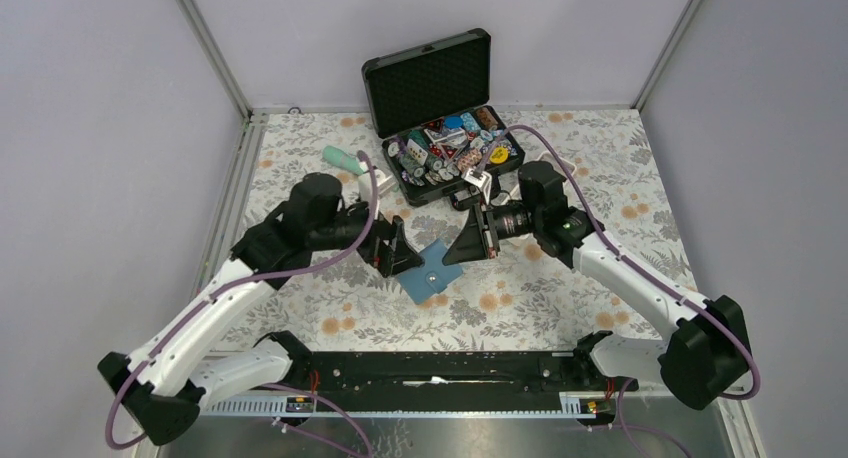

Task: Put the credit cards into the card holder
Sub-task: Open the card holder at the center of the board.

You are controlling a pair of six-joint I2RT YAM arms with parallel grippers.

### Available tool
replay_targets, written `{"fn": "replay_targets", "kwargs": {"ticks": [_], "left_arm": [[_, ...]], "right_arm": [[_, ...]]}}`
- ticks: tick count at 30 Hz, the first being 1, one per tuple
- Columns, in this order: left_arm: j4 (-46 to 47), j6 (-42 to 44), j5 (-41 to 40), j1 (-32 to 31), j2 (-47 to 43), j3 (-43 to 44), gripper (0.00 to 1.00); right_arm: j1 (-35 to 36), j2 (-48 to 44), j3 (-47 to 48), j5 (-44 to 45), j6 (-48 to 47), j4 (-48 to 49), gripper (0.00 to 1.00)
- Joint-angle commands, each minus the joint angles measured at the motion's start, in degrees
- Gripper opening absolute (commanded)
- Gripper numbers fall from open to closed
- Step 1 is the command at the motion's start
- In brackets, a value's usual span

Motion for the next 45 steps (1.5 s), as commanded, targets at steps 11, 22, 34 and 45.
{"fn": "replay_targets", "kwargs": {"ticks": [11, 22, 34, 45], "left_arm": [[2.0, 2.7, 21.4, 0.6, 5.3, -1.4, 0.57], [4.9, 1.0, 24.5, 1.7, 4.6, -4.0, 0.02], [7.9, -3.0, 19.9, 6.6, 4.0, -4.5, 0.00], [11.9, -7.9, 11.2, 14.7, 10.0, -3.5, 0.00]], "right_arm": [[4.1, 2.0, 7.0, -9.1, -1.1, 2.1, 0.00], [4.3, 1.9, 6.9, -8.6, -4.7, -2.1, 0.00], [4.3, 2.3, 12.2, 9.6, -11.5, -13.6, 0.64], [4.2, -1.9, 14.5, 25.5, -9.7, -13.2, 0.83]]}}
